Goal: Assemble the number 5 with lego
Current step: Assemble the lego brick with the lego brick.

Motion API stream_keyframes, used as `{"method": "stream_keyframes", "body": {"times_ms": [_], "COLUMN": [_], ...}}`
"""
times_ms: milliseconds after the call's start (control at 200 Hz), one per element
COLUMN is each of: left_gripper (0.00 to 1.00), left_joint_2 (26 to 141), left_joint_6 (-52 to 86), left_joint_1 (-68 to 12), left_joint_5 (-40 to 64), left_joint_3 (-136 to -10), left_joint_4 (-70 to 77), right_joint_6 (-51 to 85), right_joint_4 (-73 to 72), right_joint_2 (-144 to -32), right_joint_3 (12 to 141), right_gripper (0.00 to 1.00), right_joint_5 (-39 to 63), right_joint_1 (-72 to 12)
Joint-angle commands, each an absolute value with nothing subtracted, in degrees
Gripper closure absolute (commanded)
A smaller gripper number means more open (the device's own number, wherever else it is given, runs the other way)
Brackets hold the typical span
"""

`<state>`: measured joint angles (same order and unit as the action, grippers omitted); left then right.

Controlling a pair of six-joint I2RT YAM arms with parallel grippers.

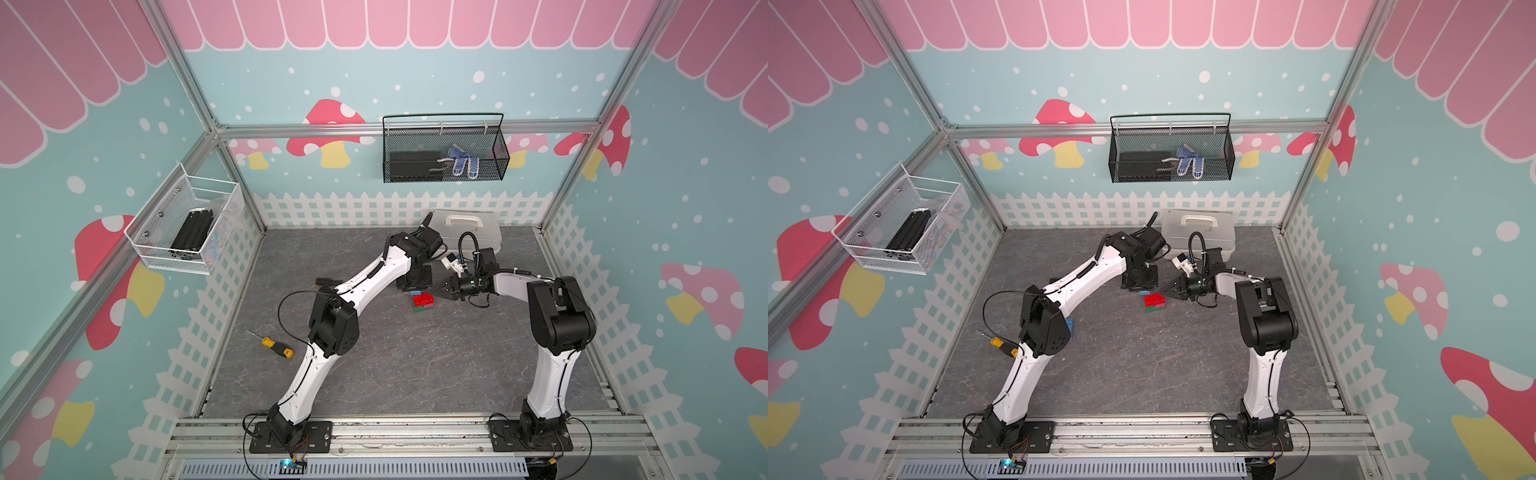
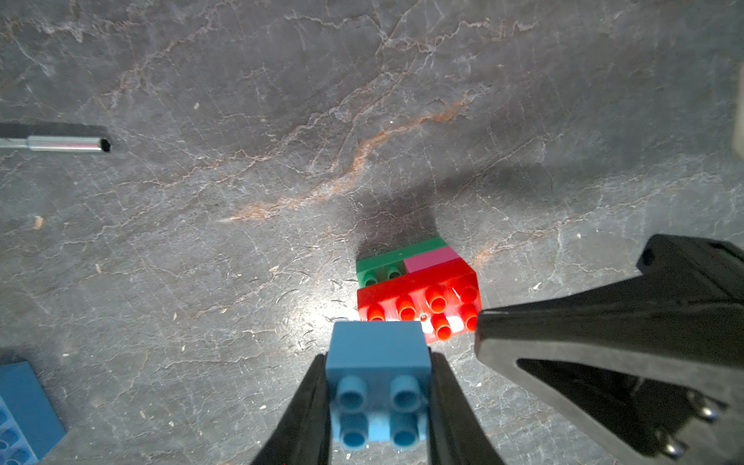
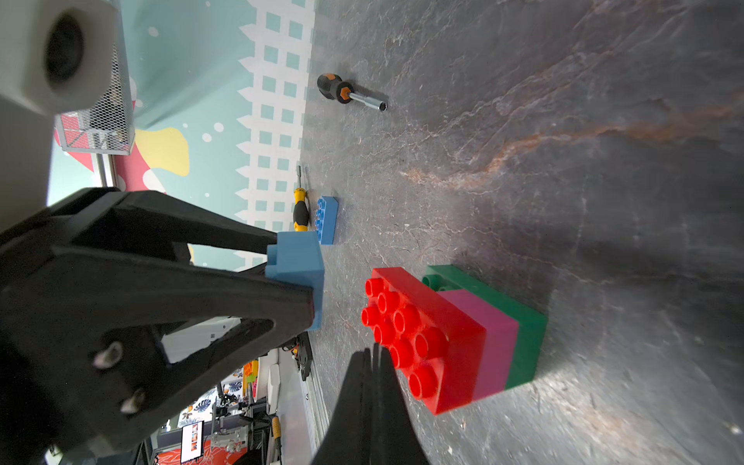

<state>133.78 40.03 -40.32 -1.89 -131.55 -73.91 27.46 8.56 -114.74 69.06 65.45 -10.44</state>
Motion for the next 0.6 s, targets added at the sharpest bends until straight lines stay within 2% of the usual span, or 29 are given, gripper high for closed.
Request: {"method": "stream_keyframes", "body": {"times_ms": [0, 595], "left_gripper": [0.82, 0.81], "left_joint_2": [133.75, 135.42], "left_joint_6": [41.08, 42.44], "left_joint_1": [-41.29, -41.84], "left_joint_5": [-2.13, -1.53], "left_joint_3": [-132.39, -132.63], "left_joint_4": [-74.55, -73.89], "right_joint_6": [26.82, 23.42], "right_joint_4": [8.95, 16.28], "right_joint_2": [-116.39, -118.84], "right_joint_3": [70.49, 72.16], "right_gripper": [1.00, 1.00], "right_joint_5": [66.50, 61.39], "right_joint_1": [-10.84, -11.07]}}
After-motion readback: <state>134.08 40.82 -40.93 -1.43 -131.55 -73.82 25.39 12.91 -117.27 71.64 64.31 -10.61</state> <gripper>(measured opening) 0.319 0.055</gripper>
